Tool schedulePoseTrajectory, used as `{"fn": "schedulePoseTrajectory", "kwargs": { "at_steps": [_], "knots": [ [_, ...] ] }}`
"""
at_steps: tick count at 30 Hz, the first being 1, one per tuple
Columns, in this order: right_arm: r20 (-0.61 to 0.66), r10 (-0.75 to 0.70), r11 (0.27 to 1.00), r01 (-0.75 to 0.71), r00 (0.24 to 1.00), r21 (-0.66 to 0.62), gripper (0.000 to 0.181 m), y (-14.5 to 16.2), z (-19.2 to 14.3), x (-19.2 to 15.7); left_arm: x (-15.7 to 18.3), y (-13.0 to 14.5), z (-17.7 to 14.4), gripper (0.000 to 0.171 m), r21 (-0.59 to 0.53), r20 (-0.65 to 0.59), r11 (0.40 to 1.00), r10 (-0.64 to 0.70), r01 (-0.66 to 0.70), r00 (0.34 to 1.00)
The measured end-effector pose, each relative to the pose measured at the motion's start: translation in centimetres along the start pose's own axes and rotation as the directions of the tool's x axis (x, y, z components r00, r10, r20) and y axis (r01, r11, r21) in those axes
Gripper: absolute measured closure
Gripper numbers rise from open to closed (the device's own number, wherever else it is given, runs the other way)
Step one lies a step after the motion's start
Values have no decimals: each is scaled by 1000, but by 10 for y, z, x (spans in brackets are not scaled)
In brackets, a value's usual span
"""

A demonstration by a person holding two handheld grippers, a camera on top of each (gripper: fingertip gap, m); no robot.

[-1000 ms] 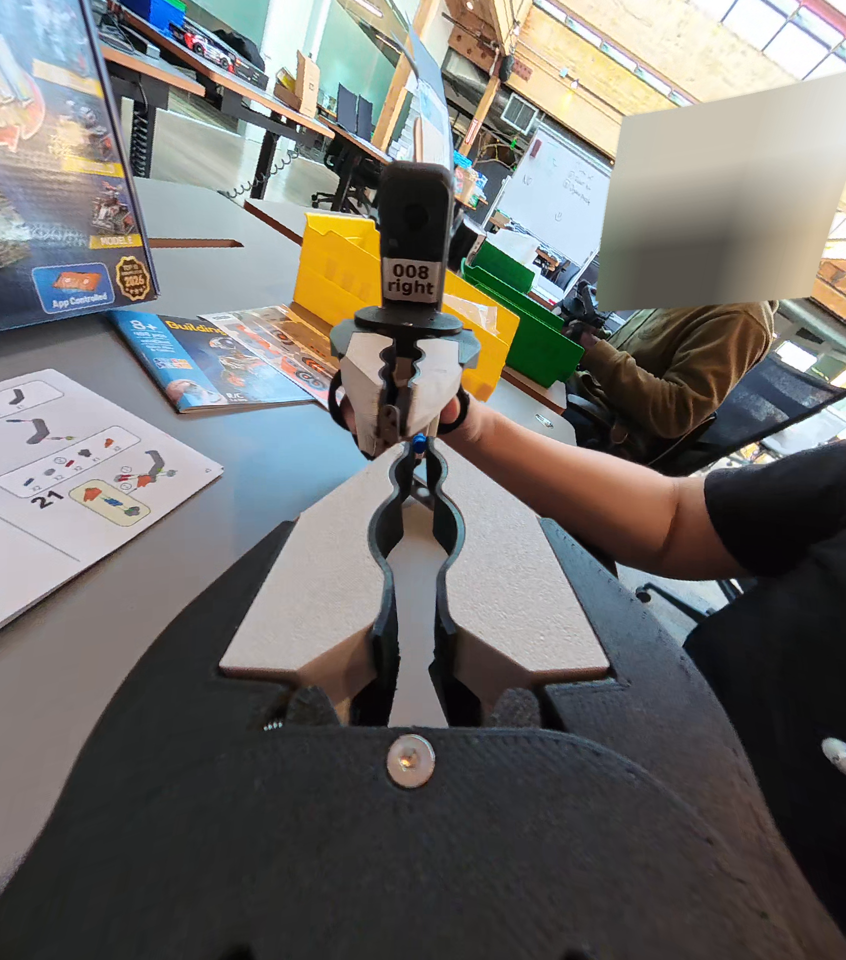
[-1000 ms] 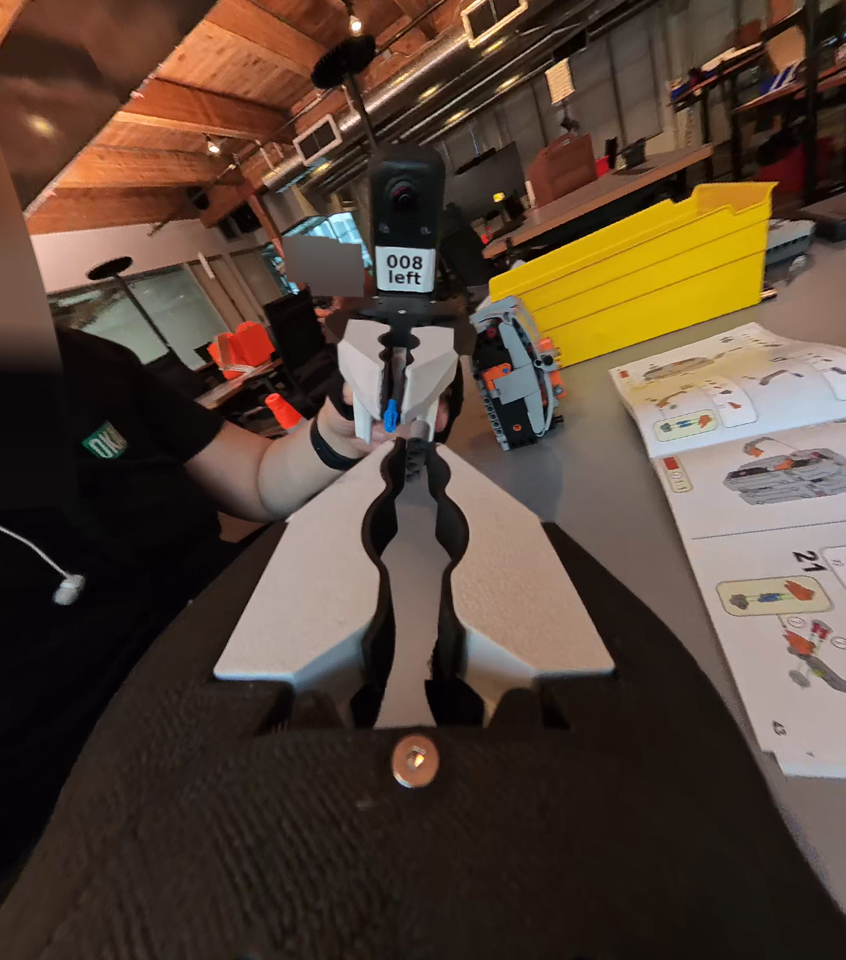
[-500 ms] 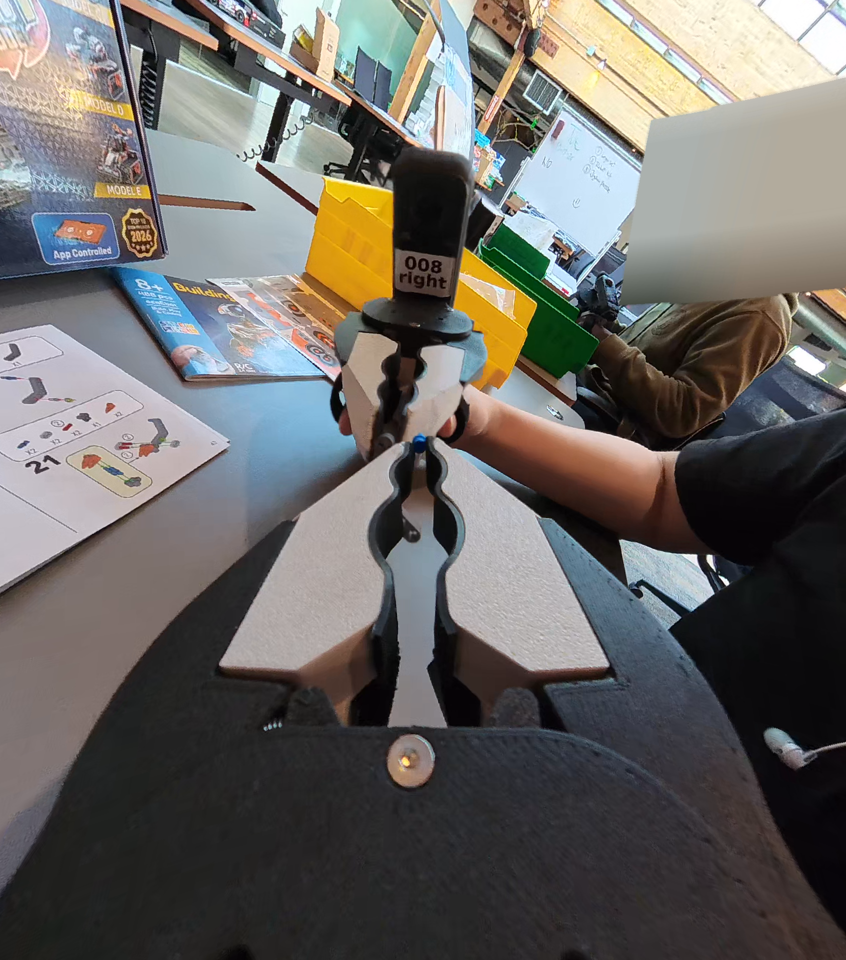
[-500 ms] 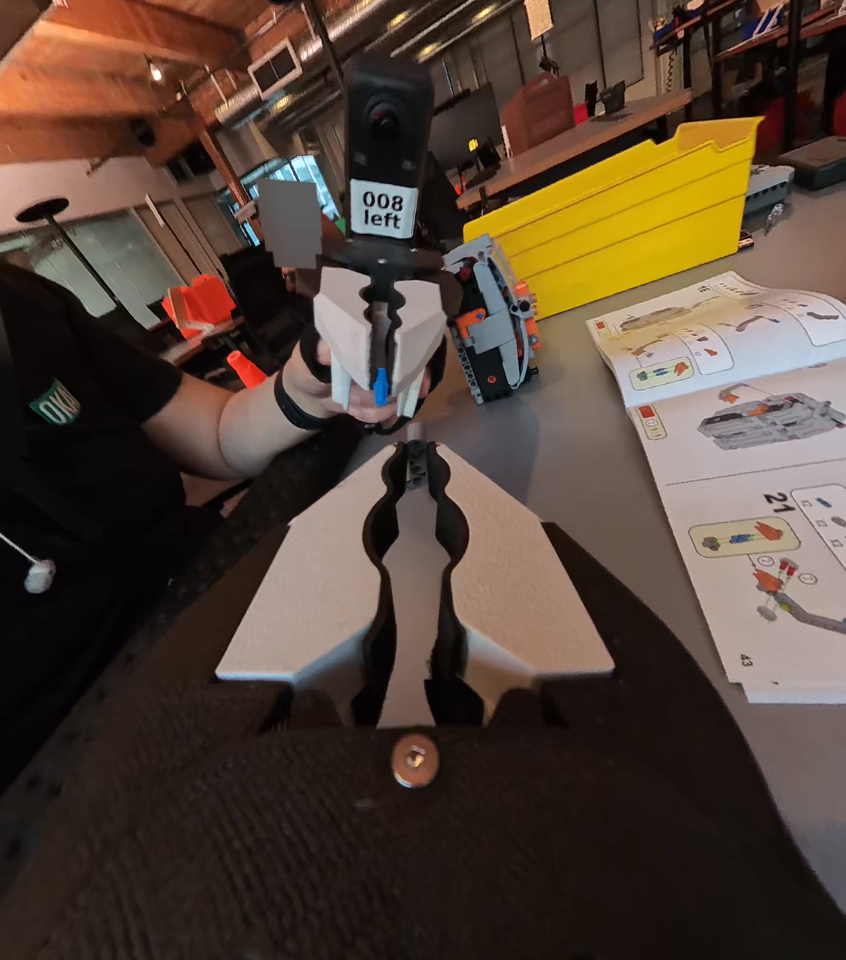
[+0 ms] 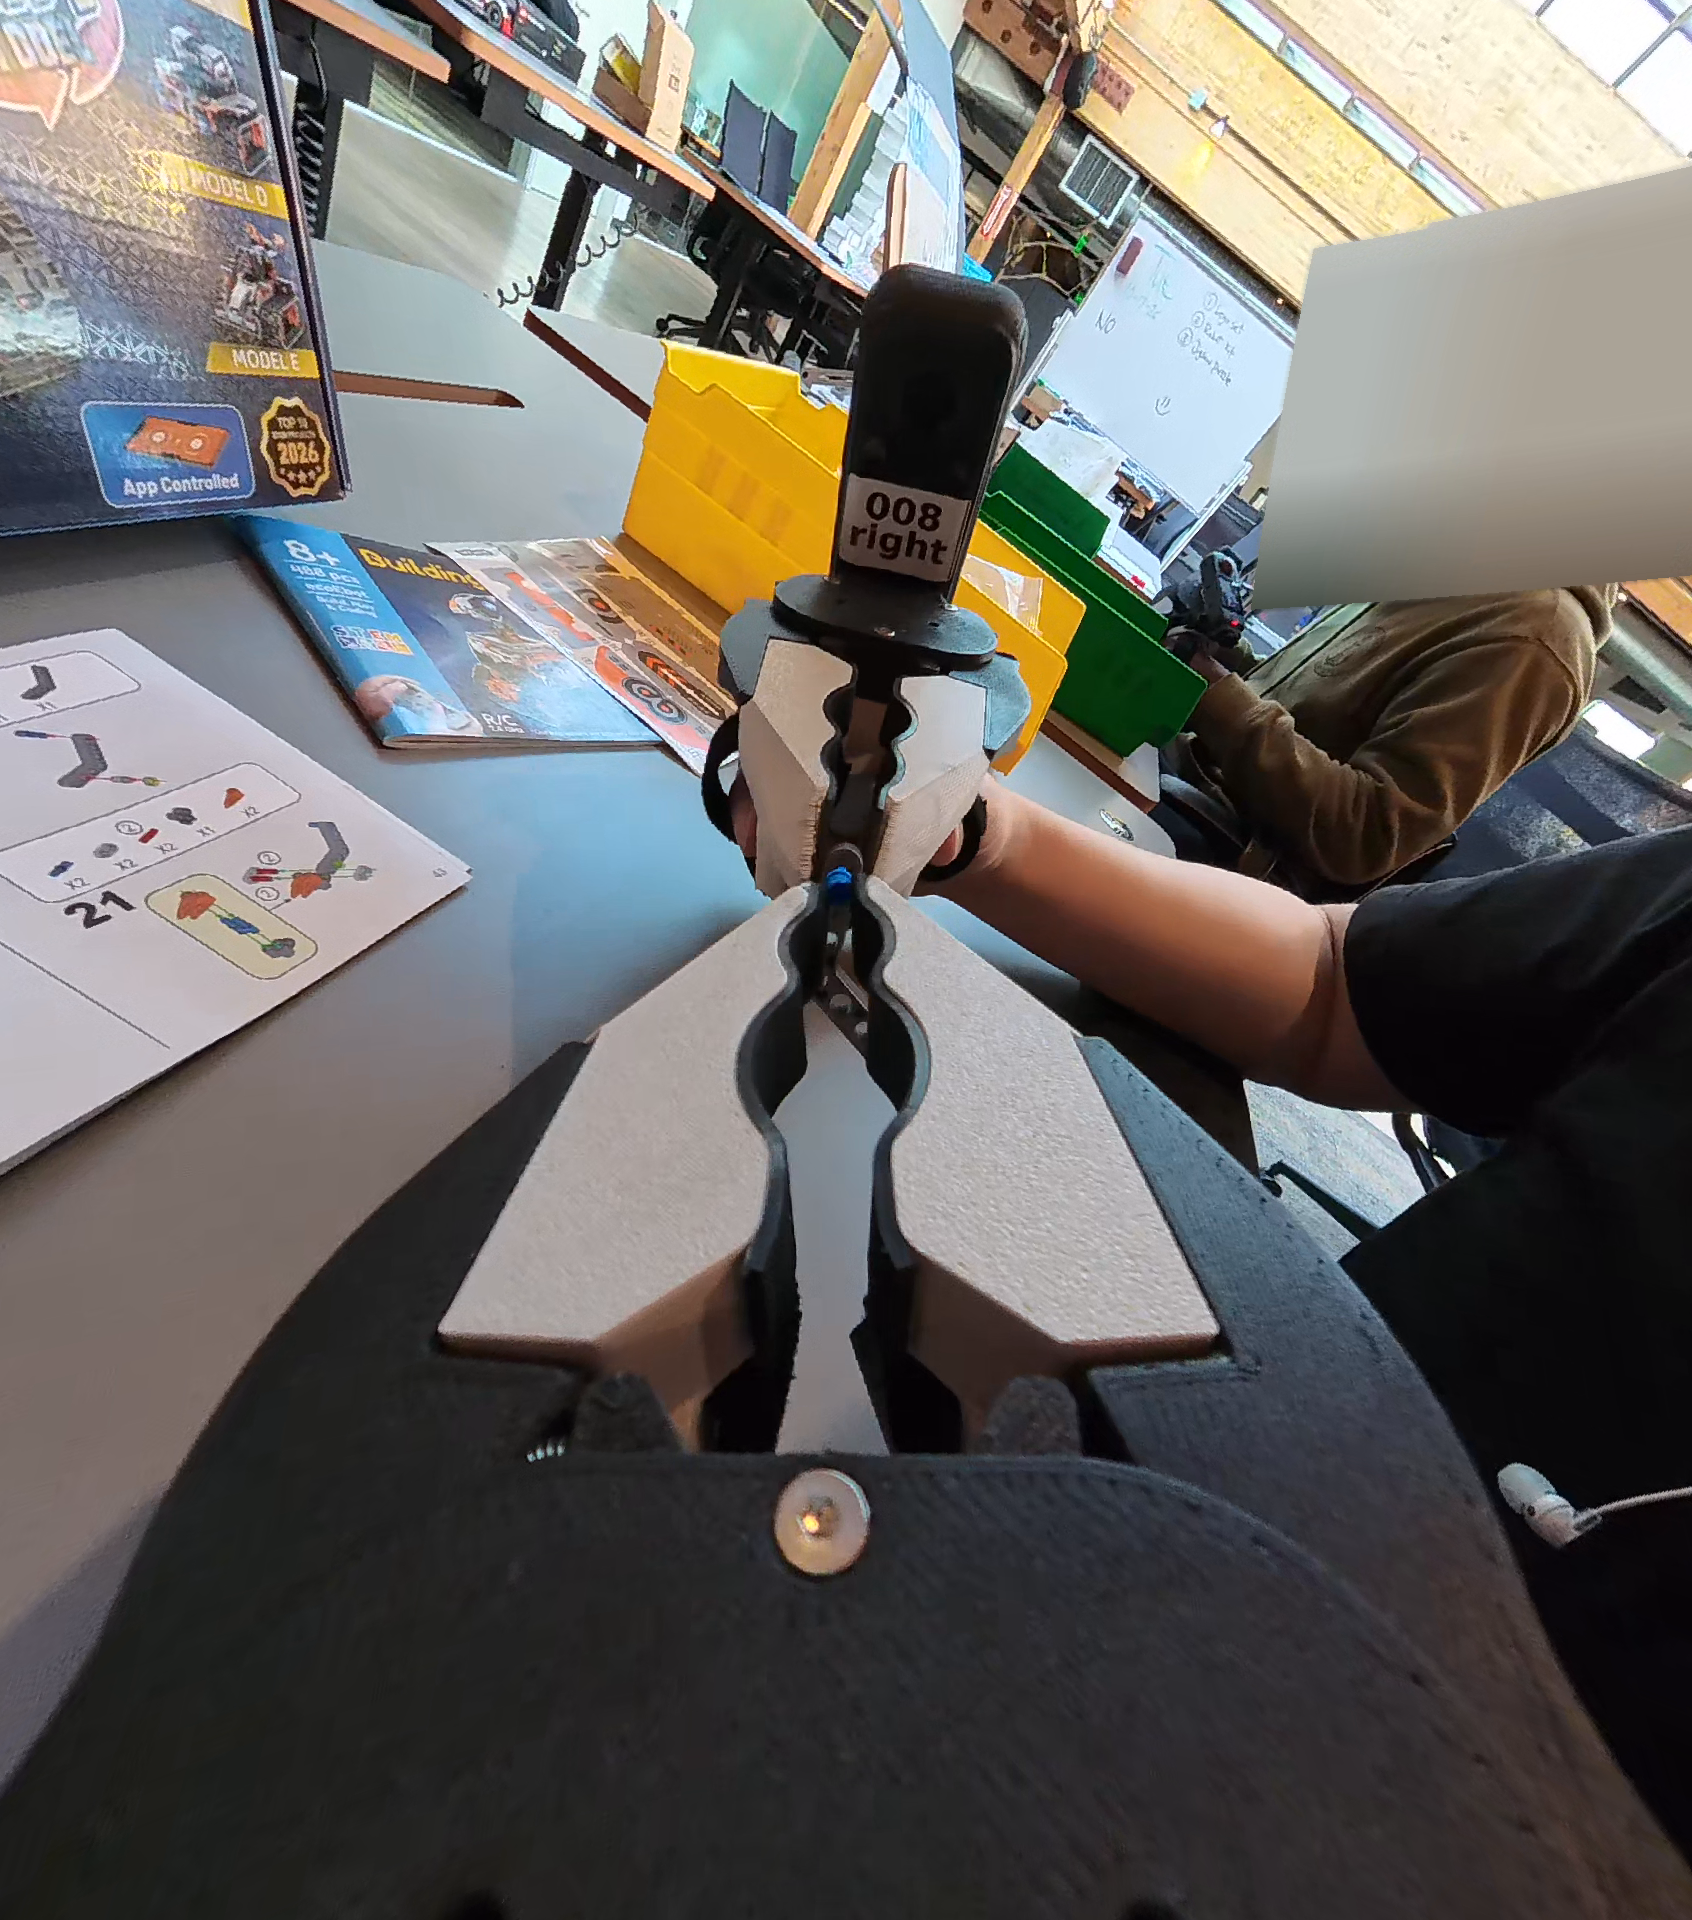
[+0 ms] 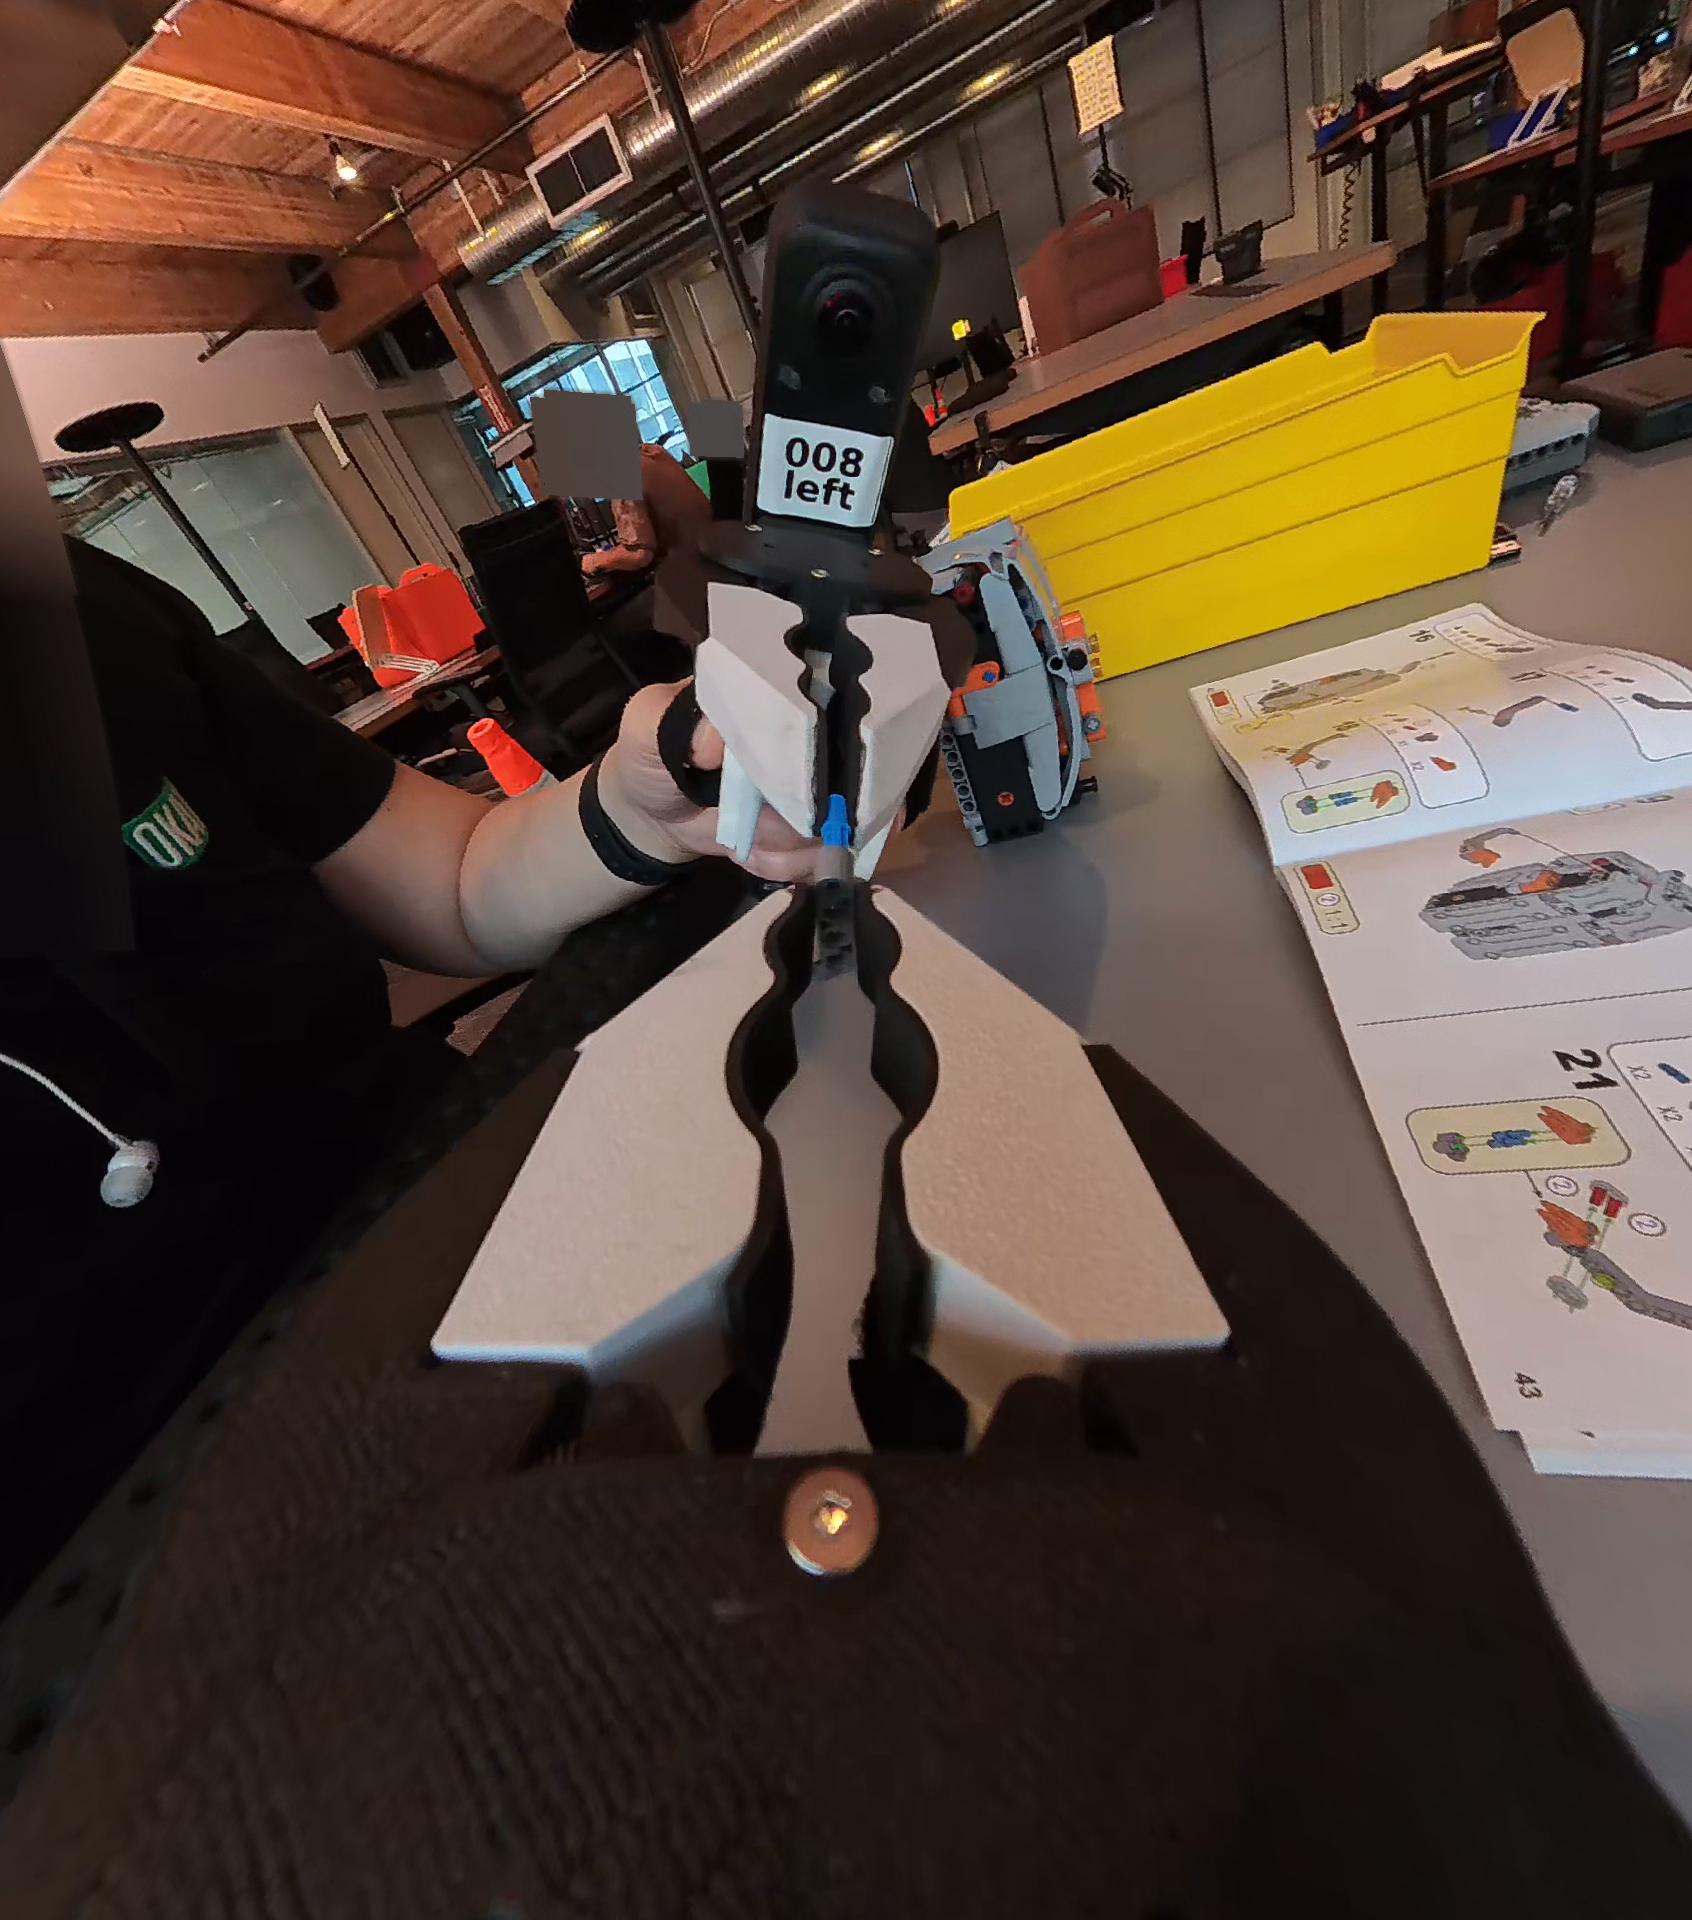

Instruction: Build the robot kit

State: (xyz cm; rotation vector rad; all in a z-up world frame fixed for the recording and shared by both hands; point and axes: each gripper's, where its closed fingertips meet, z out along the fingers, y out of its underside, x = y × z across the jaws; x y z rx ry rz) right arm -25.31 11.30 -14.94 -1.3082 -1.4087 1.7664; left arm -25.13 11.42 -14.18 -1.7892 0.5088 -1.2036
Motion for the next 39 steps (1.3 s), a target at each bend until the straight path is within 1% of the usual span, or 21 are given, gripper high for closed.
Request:
{"fn": "schedulePoseTrajectory", "kwargs": {
  "at_steps": [12, 18, 26, 28, 31, 35, 37, 39],
  "knots": [
    [52, 31, 999, -32, 998, 16, 174, -1, 1, -5, 5, -2, 0, 170, 8, -21, 1000, -2, 2, 1000],
    [97, 62, 997, -66, 993, 43, 175, -5, 1, -9, 9, -4, -1, 170, 22, -62, 999, -27, 29, 998],
    [94, 65, 997, -68, 993, 26, 175, -2, 1, -9, 9, -2, 0, 170, 1, -39, 1000, 19, -19, 999],
    [70, 55, 998, -55, 996, 2, 175, 1, 1, -6, 7, 1, 0, 170, -22, -11, 998, 53, -53, 999],
    [-9, -17, 998, 16, 1000, -66, 174, 8, 2, 0, 0, 7, 1, 170, -68, 40, 994, 92, -89, 995],
    [-57, -70, 981, 59, 996, -183, 175, 20, 3, 1, -2, 17, 3, 170, -139, 48, 982, 140, -132, 989],
    [-76, -101, 967, 80, 992, -242, 175, 27, 3, 1, -3, 23, 4, 170, -176, 38, 976, 140, -131, 989],
    [-84, -125, 949, 94, 989, -300, 175, 35, 3, 2, -5, 30, 4, 170, -212, 27, 972, 107, -99, 994]
  ]
}}
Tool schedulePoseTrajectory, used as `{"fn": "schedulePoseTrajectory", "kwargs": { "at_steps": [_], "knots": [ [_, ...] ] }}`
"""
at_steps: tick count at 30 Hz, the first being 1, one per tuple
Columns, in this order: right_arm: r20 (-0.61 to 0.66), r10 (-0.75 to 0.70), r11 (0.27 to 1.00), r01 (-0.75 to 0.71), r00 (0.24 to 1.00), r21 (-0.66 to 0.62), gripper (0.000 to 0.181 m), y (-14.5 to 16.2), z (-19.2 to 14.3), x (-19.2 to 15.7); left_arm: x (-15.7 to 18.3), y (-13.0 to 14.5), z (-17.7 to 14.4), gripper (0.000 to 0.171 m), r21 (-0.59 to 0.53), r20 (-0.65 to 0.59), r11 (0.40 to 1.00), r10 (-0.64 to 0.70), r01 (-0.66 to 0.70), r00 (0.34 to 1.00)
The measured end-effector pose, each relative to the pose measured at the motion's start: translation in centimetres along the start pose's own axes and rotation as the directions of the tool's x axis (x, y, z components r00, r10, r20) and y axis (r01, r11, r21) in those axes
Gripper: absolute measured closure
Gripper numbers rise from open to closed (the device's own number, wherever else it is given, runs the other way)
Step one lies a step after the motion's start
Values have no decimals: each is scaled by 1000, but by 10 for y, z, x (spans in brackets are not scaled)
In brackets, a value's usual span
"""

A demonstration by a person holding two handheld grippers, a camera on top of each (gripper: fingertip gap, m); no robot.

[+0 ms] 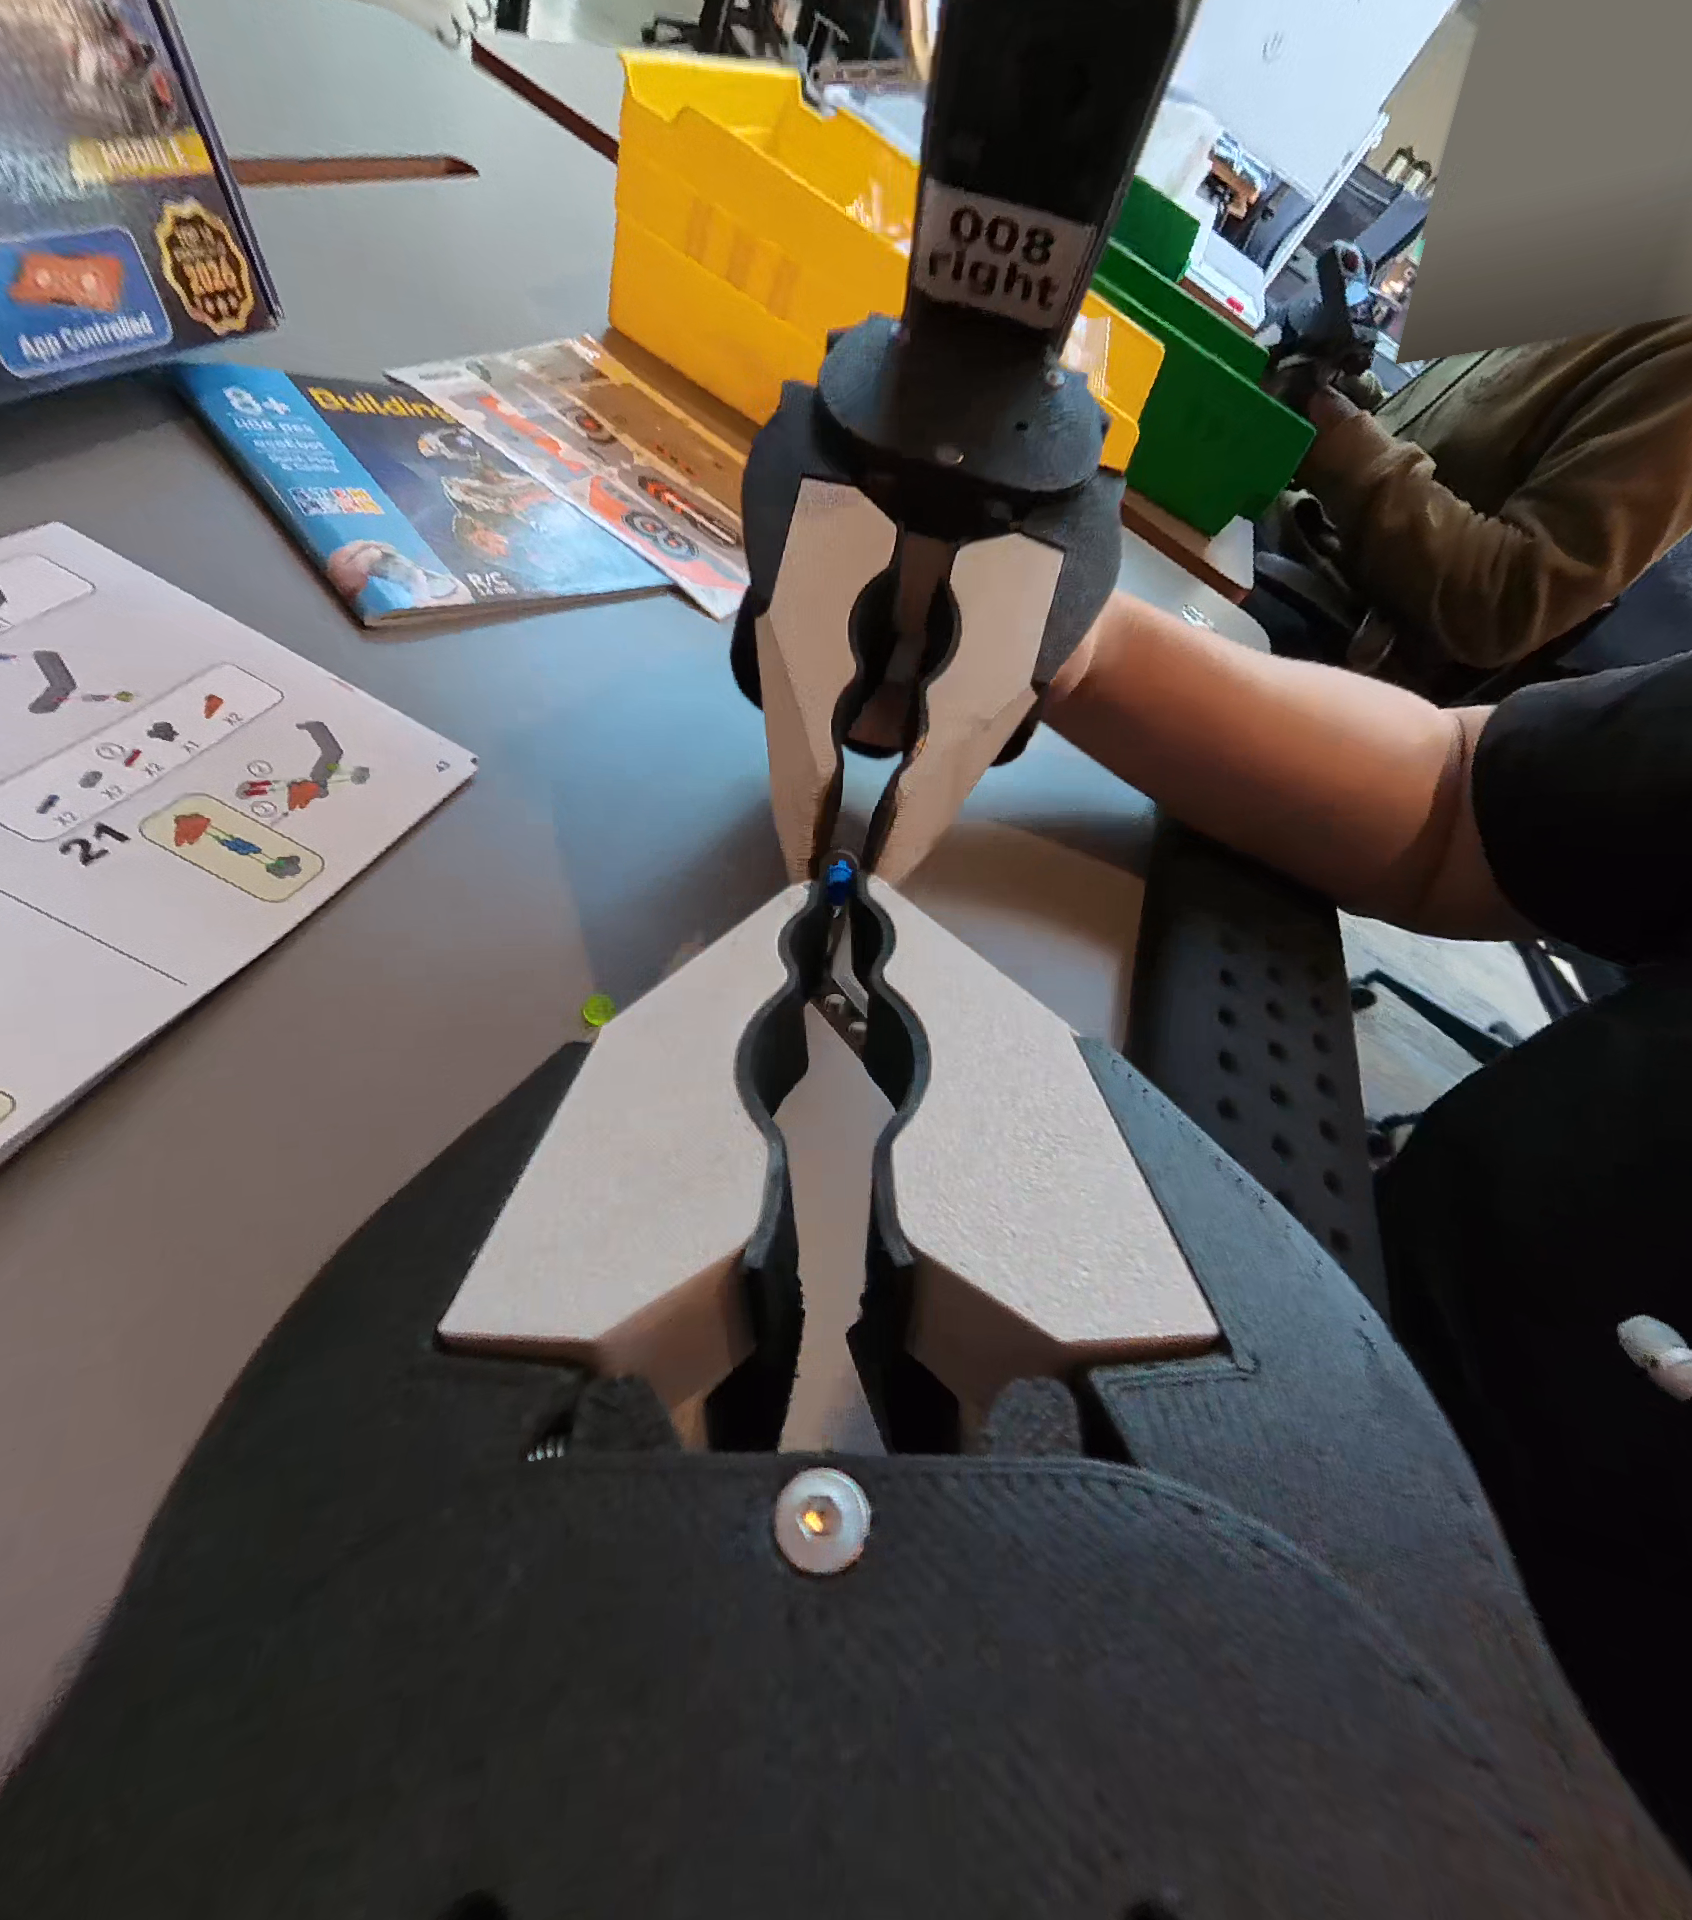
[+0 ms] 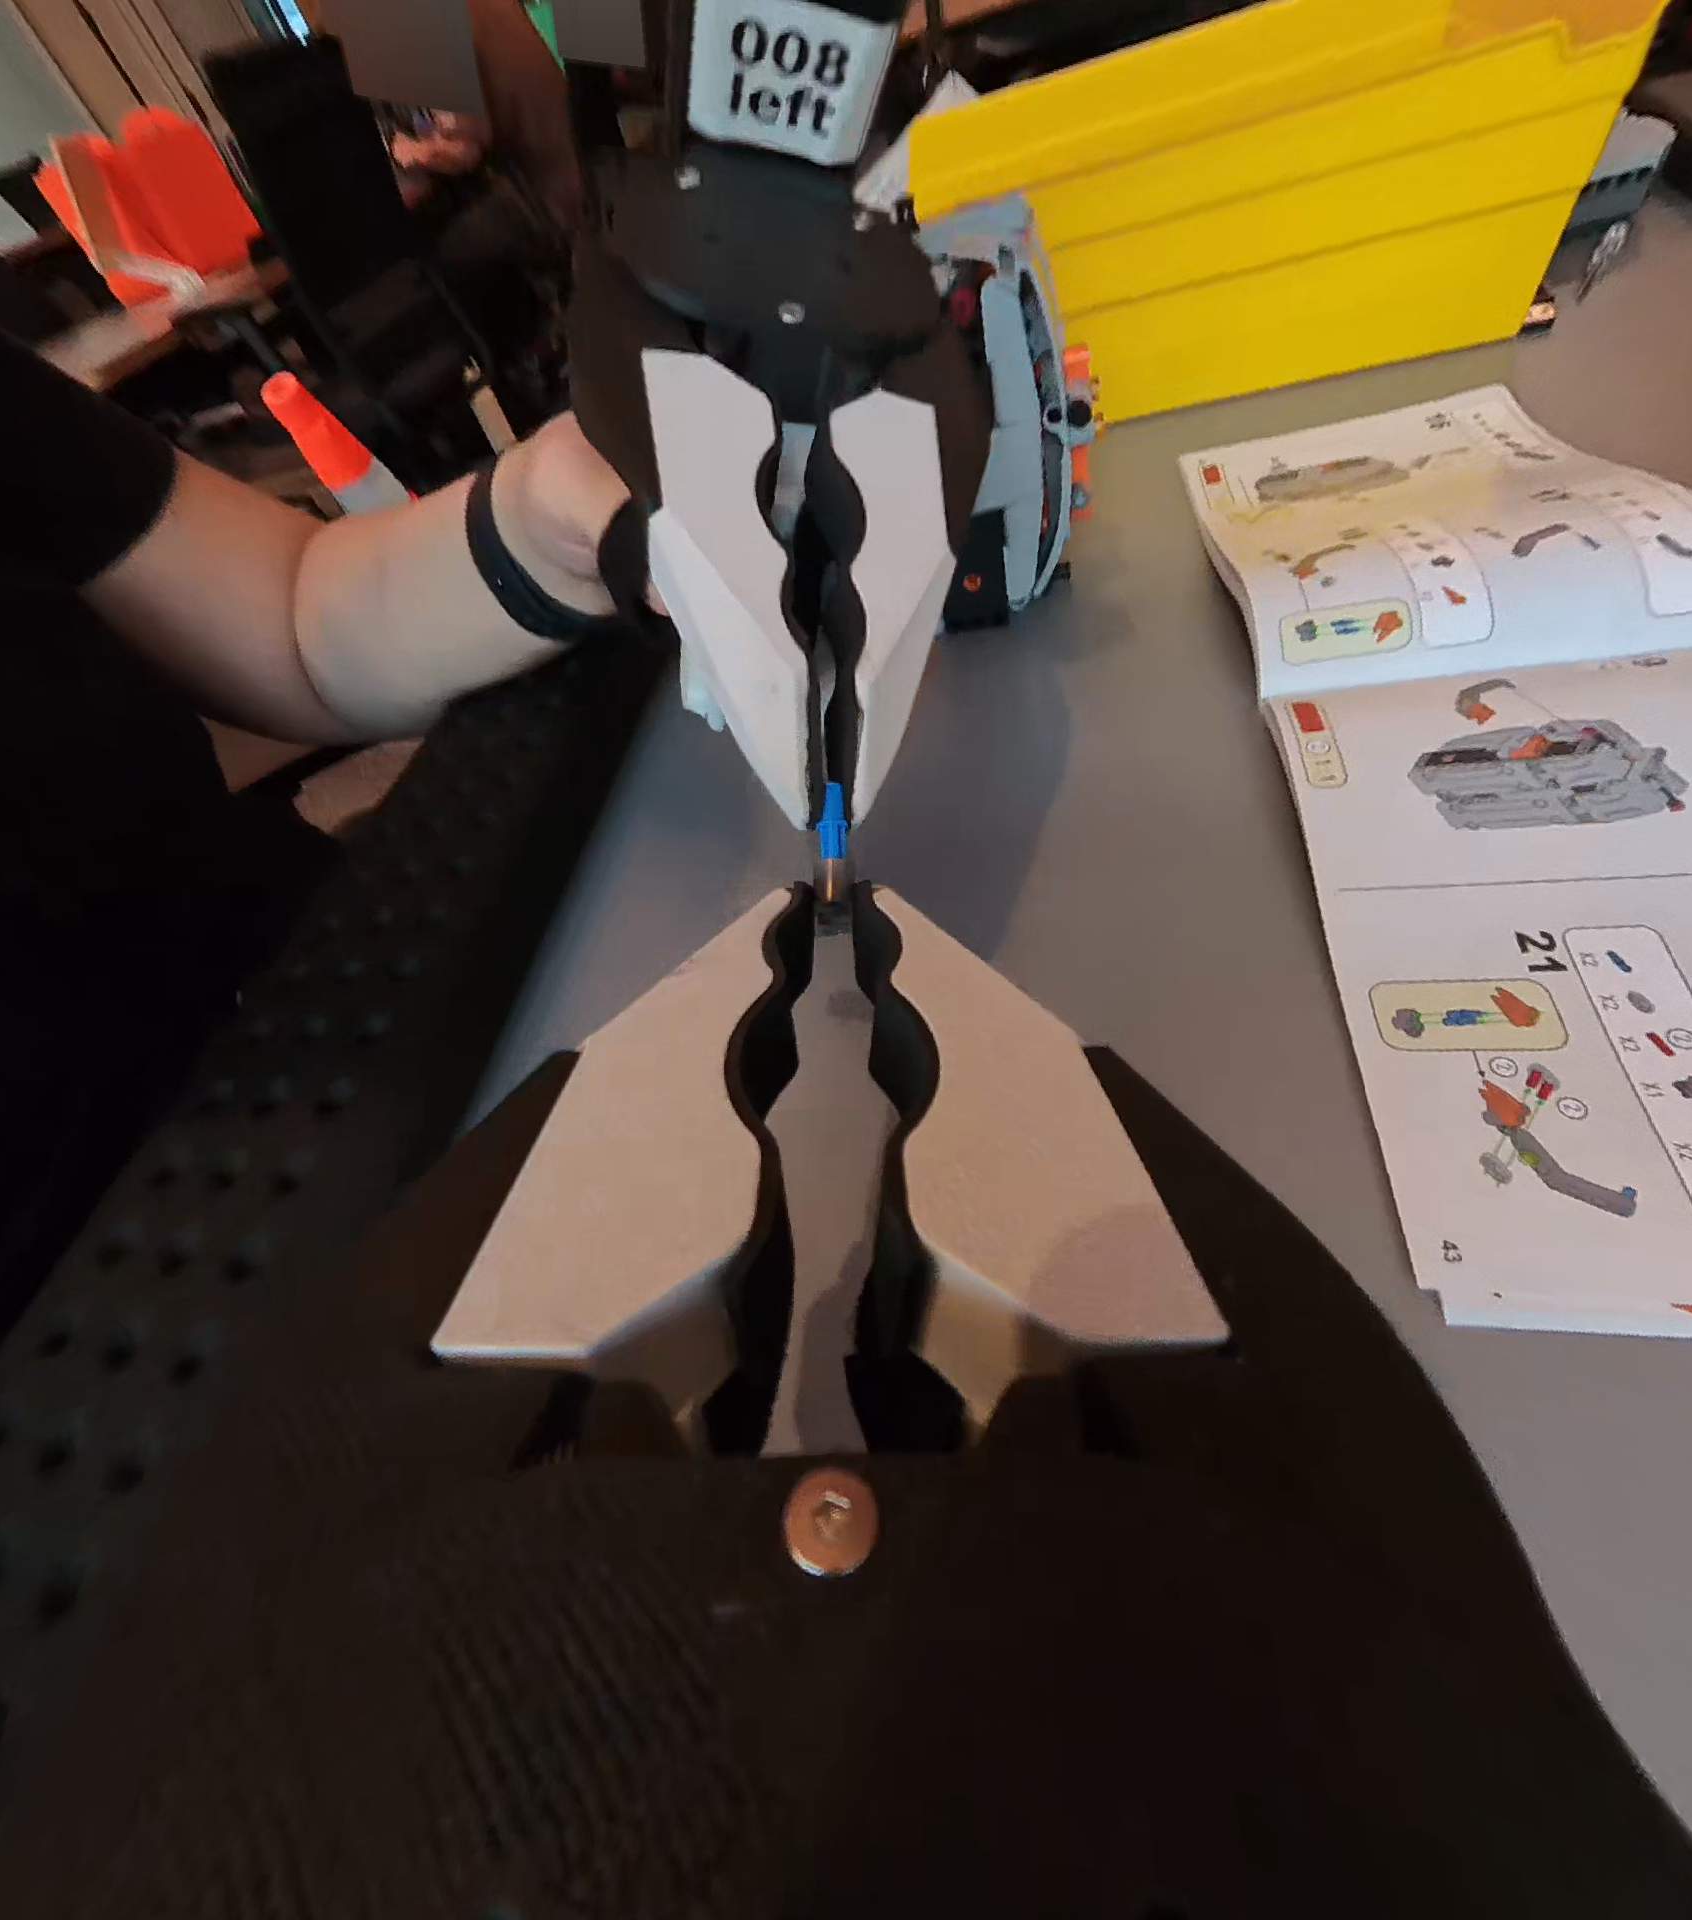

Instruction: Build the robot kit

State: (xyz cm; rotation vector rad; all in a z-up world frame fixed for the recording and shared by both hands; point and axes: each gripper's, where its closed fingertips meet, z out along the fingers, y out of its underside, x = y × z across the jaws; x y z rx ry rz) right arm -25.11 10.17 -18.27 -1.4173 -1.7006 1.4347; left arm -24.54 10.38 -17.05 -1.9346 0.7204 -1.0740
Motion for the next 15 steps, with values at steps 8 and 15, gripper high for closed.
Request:
{"fn": "schedulePoseTrajectory", "kwargs": {
  "at_steps": [8, 15],
  "knots": [
    [-5, 43, 999, -43, 999, -8, 174, 7, 4, 4, -6, 9, 3, 170, -48, 12, 999, -15, 15, 1000],
    [55, 90, 991, -95, 994, 97, 174, -7, -2, 1, -2, -1, -1, 170, 11, -23, 999, -45, 45, 999]
  ]
}}
